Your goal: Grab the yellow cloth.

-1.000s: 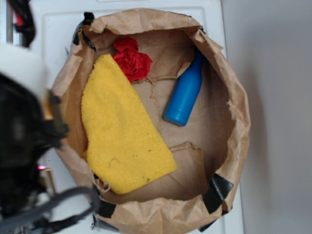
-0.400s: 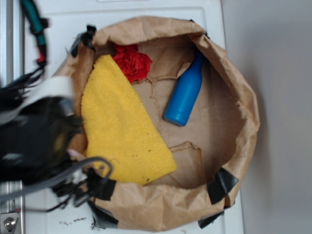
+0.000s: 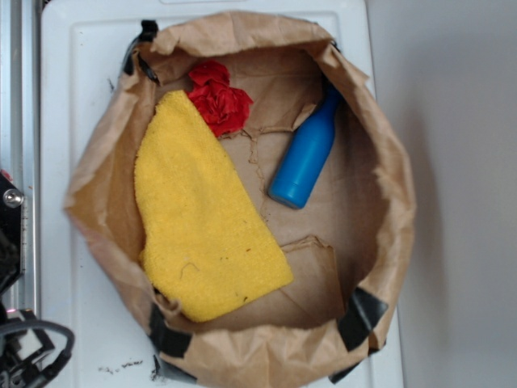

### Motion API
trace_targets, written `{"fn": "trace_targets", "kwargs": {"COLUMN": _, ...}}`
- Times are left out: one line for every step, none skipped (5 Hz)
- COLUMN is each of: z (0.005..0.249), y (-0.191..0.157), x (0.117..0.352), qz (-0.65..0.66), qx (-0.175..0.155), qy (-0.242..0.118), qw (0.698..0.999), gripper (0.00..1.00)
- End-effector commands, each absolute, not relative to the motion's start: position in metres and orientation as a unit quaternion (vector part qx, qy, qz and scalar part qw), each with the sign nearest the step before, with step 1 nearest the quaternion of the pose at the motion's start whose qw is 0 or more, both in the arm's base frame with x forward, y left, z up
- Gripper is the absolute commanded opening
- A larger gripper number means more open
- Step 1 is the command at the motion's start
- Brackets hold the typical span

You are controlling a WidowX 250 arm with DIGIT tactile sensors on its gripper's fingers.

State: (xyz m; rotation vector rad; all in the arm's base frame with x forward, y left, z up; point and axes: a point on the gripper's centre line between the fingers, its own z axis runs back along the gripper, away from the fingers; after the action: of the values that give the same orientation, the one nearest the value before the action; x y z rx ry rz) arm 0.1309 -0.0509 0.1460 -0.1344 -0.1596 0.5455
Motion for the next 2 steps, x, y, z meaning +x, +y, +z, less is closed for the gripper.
{"fn": "trace_targets", "kwargs": {"z": 0.152, "y": -0.053, "x": 0.131, "qz": 0.267, "qx": -0.071, "qy": -0.082, "qw": 0.957, "gripper": 1.0}}
{"fn": "trace_targets", "kwargs": {"z": 0.156, "y": -0.036, "x": 0.151, "qz": 0.264, "qx": -0.095, "qy": -0.121, "qw": 0.952, "gripper": 1.0}}
